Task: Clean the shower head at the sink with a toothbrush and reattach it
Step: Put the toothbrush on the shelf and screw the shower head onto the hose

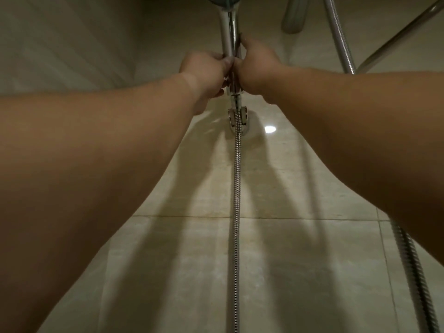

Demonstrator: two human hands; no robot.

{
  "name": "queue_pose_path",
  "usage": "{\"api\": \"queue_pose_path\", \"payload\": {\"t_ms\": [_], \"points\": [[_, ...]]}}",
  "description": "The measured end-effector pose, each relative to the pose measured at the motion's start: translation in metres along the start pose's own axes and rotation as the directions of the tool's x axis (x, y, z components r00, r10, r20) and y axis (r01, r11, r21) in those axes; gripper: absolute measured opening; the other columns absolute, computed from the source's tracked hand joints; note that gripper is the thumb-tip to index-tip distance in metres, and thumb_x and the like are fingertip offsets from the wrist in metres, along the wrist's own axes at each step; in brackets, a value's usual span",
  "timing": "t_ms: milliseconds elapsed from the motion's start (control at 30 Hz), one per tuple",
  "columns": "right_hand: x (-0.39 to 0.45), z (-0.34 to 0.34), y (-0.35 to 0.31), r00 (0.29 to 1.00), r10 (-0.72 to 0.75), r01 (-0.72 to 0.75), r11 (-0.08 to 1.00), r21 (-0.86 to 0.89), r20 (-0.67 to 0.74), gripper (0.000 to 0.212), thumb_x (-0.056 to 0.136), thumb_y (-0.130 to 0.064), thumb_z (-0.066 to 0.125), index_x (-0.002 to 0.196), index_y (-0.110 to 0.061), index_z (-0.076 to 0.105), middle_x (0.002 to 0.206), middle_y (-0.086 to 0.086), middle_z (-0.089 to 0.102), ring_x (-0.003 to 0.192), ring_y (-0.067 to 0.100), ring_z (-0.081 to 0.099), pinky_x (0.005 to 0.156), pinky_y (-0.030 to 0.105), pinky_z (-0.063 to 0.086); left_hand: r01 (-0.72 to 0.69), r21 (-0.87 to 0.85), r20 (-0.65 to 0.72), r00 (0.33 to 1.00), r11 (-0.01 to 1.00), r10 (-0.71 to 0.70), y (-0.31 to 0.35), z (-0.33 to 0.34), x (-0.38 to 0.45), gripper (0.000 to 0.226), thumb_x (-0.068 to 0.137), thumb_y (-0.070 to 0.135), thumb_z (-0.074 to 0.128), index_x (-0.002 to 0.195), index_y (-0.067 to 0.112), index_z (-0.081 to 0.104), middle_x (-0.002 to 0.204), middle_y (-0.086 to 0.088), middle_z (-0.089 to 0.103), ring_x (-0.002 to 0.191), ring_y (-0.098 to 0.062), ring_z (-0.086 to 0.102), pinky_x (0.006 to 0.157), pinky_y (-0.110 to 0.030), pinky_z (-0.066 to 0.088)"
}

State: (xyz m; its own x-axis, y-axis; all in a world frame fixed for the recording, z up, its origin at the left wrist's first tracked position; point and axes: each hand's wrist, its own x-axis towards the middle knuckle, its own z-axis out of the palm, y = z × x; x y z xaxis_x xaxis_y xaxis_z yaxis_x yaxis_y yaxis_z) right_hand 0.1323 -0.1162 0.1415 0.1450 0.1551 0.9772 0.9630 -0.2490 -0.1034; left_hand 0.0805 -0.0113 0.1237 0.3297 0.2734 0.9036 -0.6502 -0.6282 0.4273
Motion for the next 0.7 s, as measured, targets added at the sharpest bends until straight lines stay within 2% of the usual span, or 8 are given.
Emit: {"api": "queue_pose_path", "payload": {"t_ms": [67,200,300,367,467,600,700], "points": [[0.000,0.002,0.002,1.000,0.029,-0.029,0.999,0.044,-0.004,0.036,0.099,-0.020,0.046,0.135,-0.021,0.045,0.110,0.003,0.060,0.092,0.019,0.064,0.076,0.032,0.058,-0.016,0.006,0.017,1.000,1.000,0.016,-0.004,0.001,0.002,0.015,0.103,0.023,0.062,0.093,0.024,0.073,0.082,0.002,0.068,0.063,-0.008,0.058,0.067,-0.026,0.051],[-0.007,0.009,0.010,0.996,0.076,-0.076,0.997,-0.006,0.051,0.037,0.096,-0.020,0.049,0.133,-0.021,0.047,0.109,0.006,0.063,0.094,0.024,0.065,0.081,0.040,0.057,0.020,0.075,0.090,0.996,0.997,-0.027,-0.014,0.002,0.004,0.015,0.104,0.022,0.060,0.095,0.019,0.072,0.087,-0.003,0.067,0.069,-0.013,0.058,0.064,-0.025,0.051],[-0.010,0.013,0.016,0.991,0.128,-0.130,0.990,0.046,0.044,0.031,0.097,-0.025,0.053,0.128,-0.021,0.050,0.107,0.007,0.063,0.093,0.024,0.066,0.079,0.039,0.058,-0.015,0.060,0.072,0.997,0.998,0.010,-0.025,0.008,0.000,0.016,0.106,0.020,0.056,0.106,0.017,0.072,0.083,0.001,0.065,0.061,-0.006,0.055,0.055,-0.017,0.044],[-0.012,0.014,0.017,0.991,0.133,-0.134,0.991,0.029,0.036,0.034,0.095,-0.032,0.058,0.126,-0.017,0.052,0.109,0.007,0.065,0.096,0.024,0.066,0.085,0.040,0.056,-0.023,0.068,0.047,0.999,0.997,0.020,-0.034,0.011,-0.002,0.019,0.106,0.018,0.053,0.113,0.019,0.071,0.083,0.005,0.064,0.063,-0.003,0.055,0.054,-0.014,0.043],[-0.017,0.018,0.017,0.989,0.149,-0.149,0.989,0.025,-0.002,0.038,0.094,-0.035,0.061,0.125,-0.015,0.055,0.114,0.005,0.065,0.102,0.020,0.063,0.091,0.035,0.052,-0.016,0.073,0.060,0.998,0.997,0.012,-0.045,0.012,-0.006,0.027,0.105,0.016,0.055,0.126,0.019,0.071,0.086,0.006,0.067,0.074,-0.006,0.059,0.061,-0.017,0.043],[-0.025,0.021,0.017,0.985,0.169,-0.169,0.986,-0.010,-0.018,0.036,0.092,-0.031,0.064,0.124,-0.015,0.057,0.113,0.002,0.065,0.105,0.018,0.062,0.093,0.033,0.050,-0.003,0.109,0.088,0.996,0.994,-0.007,-0.050,0.013,-0.012,0.030,0.102,0.010,0.056,0.127,0.019,0.069,0.087,0.002,0.066,0.066,-0.007,0.055,0.057,-0.020,0.043],[-0.030,0.020,0.020,0.982,0.191,-0.191,0.982,-0.012,0.010,0.031,0.092,-0.022,0.065,0.122,-0.016,0.058,0.100,-0.006,0.062,0.099,0.014,0.063,0.090,0.028,0.051,0.000,0.162,0.155,0.988,0.987,-0.026,-0.048,0.012,-0.015,0.037,0.099,0.006,0.056,0.134,0.016,0.063,0.093,0.002,0.063,0.076,-0.011,0.057,0.056,-0.021,0.043]]}}
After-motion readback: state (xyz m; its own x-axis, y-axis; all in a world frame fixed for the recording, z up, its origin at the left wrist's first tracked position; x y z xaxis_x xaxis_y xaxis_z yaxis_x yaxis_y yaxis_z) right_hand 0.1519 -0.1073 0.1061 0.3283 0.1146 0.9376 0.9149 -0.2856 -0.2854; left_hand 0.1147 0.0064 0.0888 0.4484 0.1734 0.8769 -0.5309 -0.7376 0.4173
